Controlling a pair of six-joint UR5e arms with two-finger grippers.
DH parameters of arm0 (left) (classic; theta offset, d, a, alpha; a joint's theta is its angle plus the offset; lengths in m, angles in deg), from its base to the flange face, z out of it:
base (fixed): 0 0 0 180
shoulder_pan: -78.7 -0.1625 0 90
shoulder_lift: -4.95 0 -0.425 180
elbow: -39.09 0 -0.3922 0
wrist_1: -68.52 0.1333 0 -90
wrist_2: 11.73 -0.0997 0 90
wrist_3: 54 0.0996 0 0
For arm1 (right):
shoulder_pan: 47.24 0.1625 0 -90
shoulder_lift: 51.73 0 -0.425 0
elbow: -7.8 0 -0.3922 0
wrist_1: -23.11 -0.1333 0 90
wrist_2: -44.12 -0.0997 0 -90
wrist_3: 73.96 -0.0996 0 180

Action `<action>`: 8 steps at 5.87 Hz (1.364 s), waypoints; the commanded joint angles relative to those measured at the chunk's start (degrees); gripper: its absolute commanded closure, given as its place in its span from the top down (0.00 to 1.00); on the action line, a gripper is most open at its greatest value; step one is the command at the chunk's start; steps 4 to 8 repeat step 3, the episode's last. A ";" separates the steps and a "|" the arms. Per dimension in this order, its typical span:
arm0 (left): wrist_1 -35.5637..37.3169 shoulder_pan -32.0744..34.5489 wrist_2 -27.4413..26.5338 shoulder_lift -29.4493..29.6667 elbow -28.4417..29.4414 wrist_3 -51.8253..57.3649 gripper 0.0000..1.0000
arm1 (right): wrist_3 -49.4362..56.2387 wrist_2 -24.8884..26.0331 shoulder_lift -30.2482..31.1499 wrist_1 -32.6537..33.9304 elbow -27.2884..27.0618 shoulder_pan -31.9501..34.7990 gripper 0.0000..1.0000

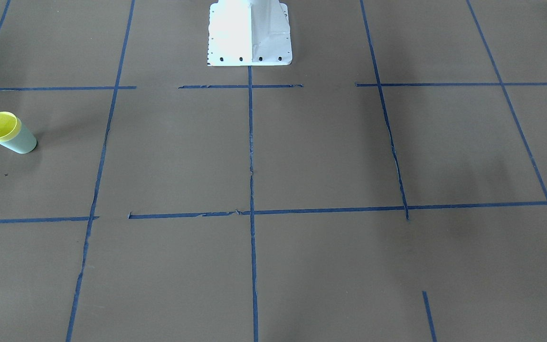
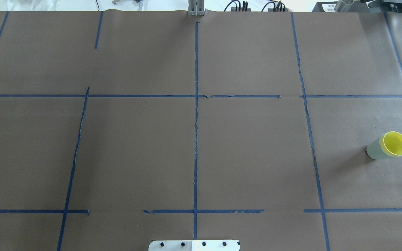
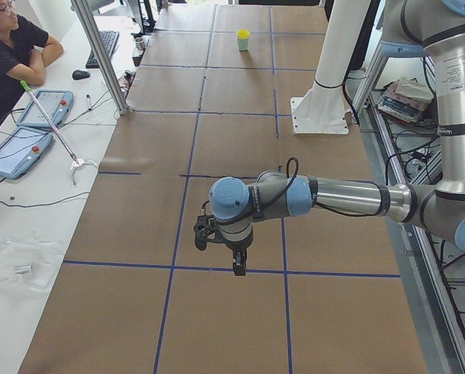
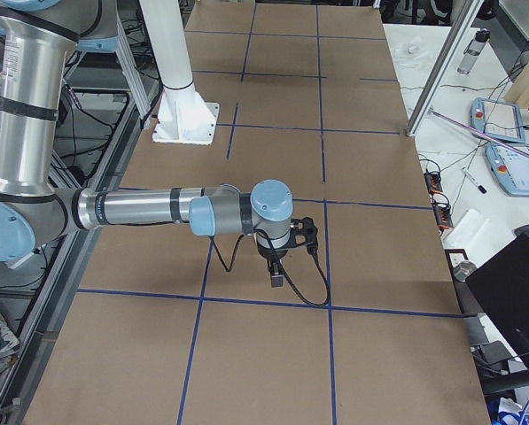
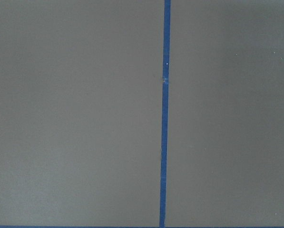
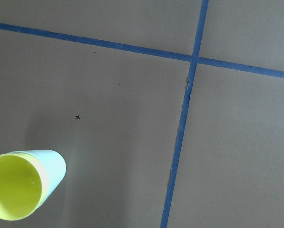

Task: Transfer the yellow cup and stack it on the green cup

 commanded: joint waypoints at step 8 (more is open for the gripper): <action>-0.01 -1.42 0.06 -0.06 -0.43 -0.02 1.00 | 0.03 0.10 0.04 0.04 0.08 -0.08 1.00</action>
